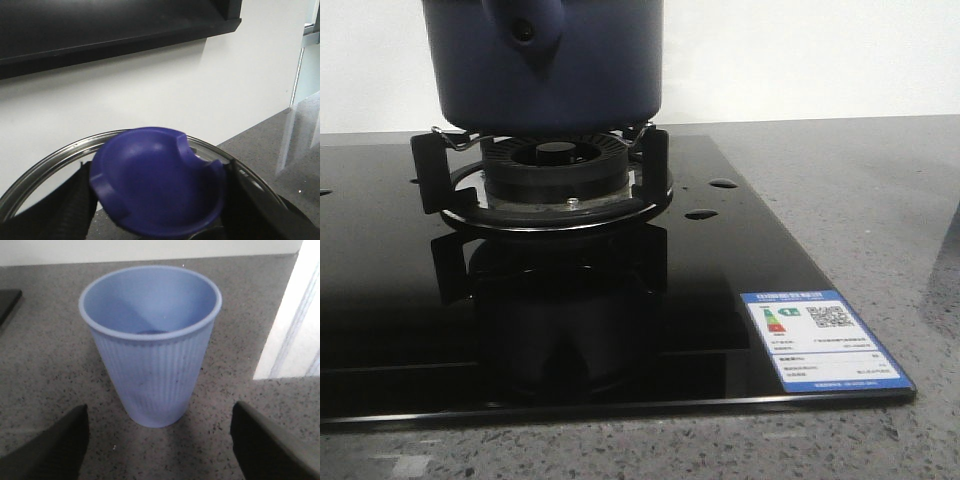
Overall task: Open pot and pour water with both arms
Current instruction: 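Grasp the light blue cup with the right gripper and lift it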
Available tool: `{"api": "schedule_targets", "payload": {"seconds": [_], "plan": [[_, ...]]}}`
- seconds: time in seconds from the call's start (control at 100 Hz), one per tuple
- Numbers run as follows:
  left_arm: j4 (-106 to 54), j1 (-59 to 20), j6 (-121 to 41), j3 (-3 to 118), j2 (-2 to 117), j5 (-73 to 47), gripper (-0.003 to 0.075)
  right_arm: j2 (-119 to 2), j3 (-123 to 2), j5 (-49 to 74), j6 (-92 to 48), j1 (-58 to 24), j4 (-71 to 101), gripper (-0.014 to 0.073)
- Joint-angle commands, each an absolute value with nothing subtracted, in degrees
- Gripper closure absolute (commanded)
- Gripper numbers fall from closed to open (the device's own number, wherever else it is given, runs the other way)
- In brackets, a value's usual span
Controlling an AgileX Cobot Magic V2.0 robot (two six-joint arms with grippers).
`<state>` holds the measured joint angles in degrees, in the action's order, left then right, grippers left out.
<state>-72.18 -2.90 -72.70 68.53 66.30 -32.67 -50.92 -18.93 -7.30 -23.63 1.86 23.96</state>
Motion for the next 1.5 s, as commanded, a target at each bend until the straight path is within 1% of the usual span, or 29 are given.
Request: {"api": "schedule_targets", "payload": {"seconds": [0.0,0.14,0.23,0.64,1.06,1.25,1.49], "plan": [[-75.9,-2.8,-72.7,70.9,64.6,-31.0,0.0332,-52.3,-21.3,-11.1,-23.9,1.8,23.9,0.0054],[-75.9,-2.8,-72.7,70.9,64.6,-31.0,0.0332,-54.1,-22.5,-11.3,-22.5,1.8,24.0,0.0012],[-75.9,-2.8,-72.7,70.9,64.6,-31.0,0.0332,-54.7,-23.1,-11.5,-22.5,1.8,24.0,0.0],[-76.8,-2.8,-72.7,70.9,64.6,-31.0,0.0332,-58.3,-26.1,-12.3,-22.5,1.8,24.0,0.0001],[-76.8,-2.8,-72.7,70.9,64.7,-31.0,0.0332,-64.1,-26.0,-21.3,-22.5,-1.0,24.0,0.0002],[-76.8,-2.8,-72.7,70.9,64.7,-31.0,0.0332,-67.5,-26.0,-26.8,-22.5,-1.0,23.7,0.0003],[-76.8,-2.8,-72.7,70.9,64.7,-31.0,0.0332,-70.3,-26.0,-29.7,-22.5,-1.0,23.3,0.0003]]}}
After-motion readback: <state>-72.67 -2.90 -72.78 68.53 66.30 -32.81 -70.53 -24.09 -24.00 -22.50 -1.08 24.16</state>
